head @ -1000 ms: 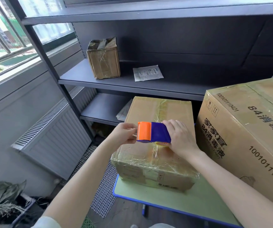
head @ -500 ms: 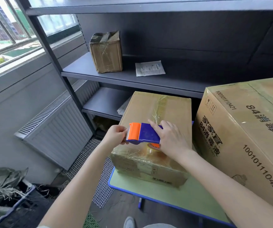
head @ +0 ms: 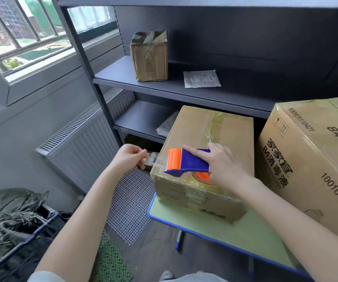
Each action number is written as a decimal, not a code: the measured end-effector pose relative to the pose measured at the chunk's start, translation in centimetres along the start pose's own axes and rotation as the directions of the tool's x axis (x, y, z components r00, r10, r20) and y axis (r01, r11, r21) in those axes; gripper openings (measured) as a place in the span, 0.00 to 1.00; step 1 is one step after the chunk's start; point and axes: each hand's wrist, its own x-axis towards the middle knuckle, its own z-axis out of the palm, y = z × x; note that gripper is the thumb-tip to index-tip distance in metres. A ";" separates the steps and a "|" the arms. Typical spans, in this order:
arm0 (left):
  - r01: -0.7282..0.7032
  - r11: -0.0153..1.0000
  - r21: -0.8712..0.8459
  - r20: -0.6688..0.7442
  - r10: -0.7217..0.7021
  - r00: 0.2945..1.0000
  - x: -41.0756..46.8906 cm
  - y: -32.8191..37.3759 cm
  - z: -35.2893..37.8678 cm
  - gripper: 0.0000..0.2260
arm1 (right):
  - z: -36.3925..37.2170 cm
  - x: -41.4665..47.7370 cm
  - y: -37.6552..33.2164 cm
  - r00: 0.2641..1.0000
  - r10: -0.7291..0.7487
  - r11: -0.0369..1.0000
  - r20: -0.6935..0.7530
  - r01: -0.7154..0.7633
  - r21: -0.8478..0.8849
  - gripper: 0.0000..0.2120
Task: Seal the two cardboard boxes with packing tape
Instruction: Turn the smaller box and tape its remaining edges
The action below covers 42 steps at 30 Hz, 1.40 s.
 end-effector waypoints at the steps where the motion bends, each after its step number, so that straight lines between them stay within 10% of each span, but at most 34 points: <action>1: -0.002 1.000 0.006 0.025 0.002 1.000 0.1 -0.4 -0.7 0.13 | -0.2 -0.2 0.0 1.000 0.010 1.000 0.014 -0.010 0.005 0.33; 42: 0.000 0.978 0.209 0.046 -0.010 0.999 3.0 -6.6 -0.3 0.12 | 0.2 -3.5 1.0 0.950 0.260 0.962 0.171 -0.240 -0.131 0.34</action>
